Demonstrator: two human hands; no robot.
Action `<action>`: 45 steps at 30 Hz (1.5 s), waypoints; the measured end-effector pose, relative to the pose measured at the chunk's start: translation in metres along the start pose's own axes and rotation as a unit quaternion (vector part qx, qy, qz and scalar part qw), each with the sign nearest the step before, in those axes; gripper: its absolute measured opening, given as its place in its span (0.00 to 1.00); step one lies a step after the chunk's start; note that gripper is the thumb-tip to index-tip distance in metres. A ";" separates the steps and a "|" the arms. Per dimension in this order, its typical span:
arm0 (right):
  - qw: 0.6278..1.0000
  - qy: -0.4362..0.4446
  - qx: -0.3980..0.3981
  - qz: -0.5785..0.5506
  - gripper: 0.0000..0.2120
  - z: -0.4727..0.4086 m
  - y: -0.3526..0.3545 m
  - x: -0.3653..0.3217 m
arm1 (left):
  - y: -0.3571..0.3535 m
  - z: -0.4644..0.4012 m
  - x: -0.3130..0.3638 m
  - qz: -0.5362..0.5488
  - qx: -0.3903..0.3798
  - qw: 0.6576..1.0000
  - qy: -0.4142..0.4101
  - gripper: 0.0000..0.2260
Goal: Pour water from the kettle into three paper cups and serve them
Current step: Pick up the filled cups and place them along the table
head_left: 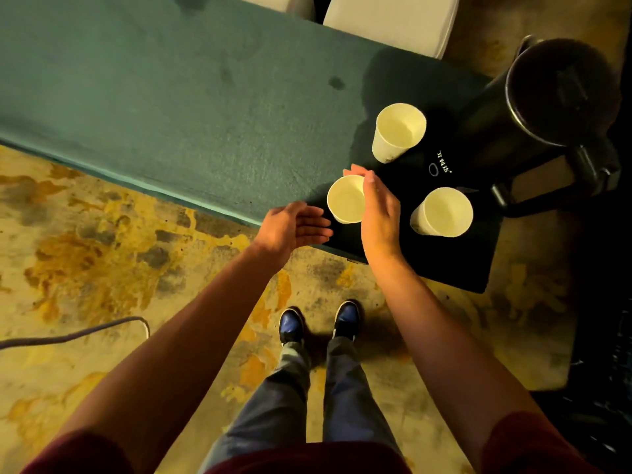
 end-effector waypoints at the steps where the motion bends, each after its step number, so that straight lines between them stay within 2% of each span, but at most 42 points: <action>1: 1.000 -0.005 0.003 0.001 0.21 -0.001 0.000 0.001 | -0.002 -0.001 0.000 -0.001 -0.003 1.000 0.000 0.16; 7: 1.000 -0.025 0.007 0.006 0.24 -0.006 0.000 0.004 | -0.005 -0.003 -0.002 -0.011 0.003 1.000 -0.011 0.15; 11: 0.999 -0.038 0.007 0.009 0.18 -0.003 0.002 0.005 | -0.007 -0.003 -0.003 -0.015 0.006 1.000 -0.013 0.15; 14: 0.999 -0.038 -0.007 0.021 0.20 -0.002 0.003 0.007 | -0.007 -0.004 -0.005 -0.022 0.022 0.999 -0.021 0.15; 19: 0.999 -0.042 0.017 0.023 0.20 -0.004 0.006 0.000 | -0.012 -0.003 -0.008 -0.032 0.031 0.999 -0.019 0.18; 24: 0.999 -0.039 0.014 0.016 0.20 0.001 0.004 -0.015 | -0.028 -0.002 0.000 0.084 -0.001 0.995 0.048 0.23; 31: 0.997 -0.068 0.013 0.033 0.17 0.009 0.008 -0.027 | -0.062 0.000 -0.002 0.273 -0.026 0.961 0.047 0.16; 35: 0.995 -0.096 0.020 0.025 0.13 0.013 0.014 -0.035 | -0.068 0.002 -0.008 0.283 -0.023 0.958 0.027 0.13; 41: 0.999 -0.035 -0.036 -0.011 0.15 0.027 0.018 -0.072 | -0.080 0.034 0.005 0.324 -0.023 0.946 0.006 0.11; 45: 0.999 -0.016 -0.017 -0.042 0.15 0.037 0.013 -0.095 | -0.089 0.058 0.022 0.349 -0.037 0.936 -0.003 0.12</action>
Point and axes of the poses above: each hand's wrist, its own z-axis away from the middle knuckle, its own y-axis out of the back of the hand, x = y × z, the point moved 1 cm from there along -z, towards the middle knuckle, and after that the axes turned 2 degrees about -z, right-handed, at the moved point
